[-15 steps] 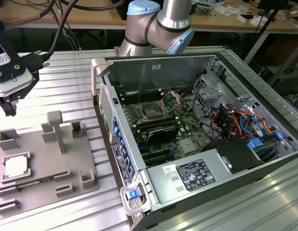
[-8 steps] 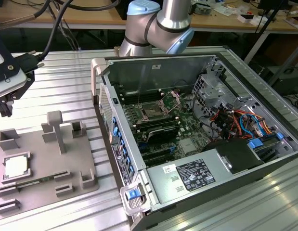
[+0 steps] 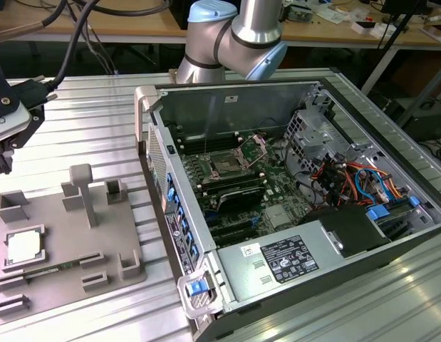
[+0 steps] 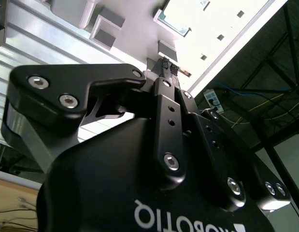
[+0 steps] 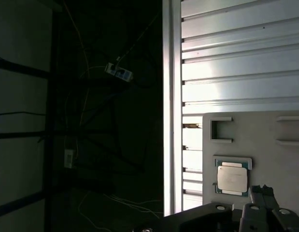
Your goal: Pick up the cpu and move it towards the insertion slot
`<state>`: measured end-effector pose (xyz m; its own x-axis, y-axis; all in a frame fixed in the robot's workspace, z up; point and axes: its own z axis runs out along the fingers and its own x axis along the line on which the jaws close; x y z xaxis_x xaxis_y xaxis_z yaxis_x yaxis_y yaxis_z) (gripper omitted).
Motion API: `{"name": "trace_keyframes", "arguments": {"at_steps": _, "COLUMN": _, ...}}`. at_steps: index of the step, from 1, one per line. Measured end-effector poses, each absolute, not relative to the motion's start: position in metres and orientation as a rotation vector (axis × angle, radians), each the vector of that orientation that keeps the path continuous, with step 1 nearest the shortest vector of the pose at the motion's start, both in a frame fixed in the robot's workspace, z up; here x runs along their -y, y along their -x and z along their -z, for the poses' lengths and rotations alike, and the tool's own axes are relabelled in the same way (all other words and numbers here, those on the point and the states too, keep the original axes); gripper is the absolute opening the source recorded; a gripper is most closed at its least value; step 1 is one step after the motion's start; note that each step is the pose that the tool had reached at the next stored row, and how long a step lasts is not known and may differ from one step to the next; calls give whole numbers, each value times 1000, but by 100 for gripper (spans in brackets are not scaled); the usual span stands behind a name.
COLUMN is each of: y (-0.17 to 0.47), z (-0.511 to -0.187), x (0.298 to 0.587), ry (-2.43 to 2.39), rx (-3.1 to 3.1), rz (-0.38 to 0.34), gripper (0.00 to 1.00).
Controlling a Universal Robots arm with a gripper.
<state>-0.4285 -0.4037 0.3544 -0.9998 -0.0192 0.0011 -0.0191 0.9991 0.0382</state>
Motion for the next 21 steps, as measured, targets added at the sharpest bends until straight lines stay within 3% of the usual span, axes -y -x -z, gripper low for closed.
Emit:
{"name": "trace_keyframes", "arguments": {"at_steps": 13, "y": 430, "z": -354, "x": 404, "ry": -30, "rx": 3139, "rz": 60, "gripper": 11}}
{"name": "trace_keyframes", "arguments": {"at_steps": 15, "y": 430, "z": -354, "x": 404, "ry": -30, "rx": 3139, "rz": 60, "gripper": 24}}
{"name": "trace_keyframes", "arguments": {"at_steps": 17, "y": 430, "z": -354, "x": 404, "ry": -30, "rx": 3139, "rz": 60, "gripper": 24}}
{"name": "trace_keyframes", "arguments": {"at_steps": 18, "y": 431, "z": -354, "x": 404, "ry": -30, "rx": 3139, "rz": 60, "gripper": 36}}
{"name": "trace_keyframes", "arguments": {"at_steps": 21, "y": 443, "z": -350, "x": 404, "ry": -31, "rx": 3140, "rz": 60, "gripper": 54}}
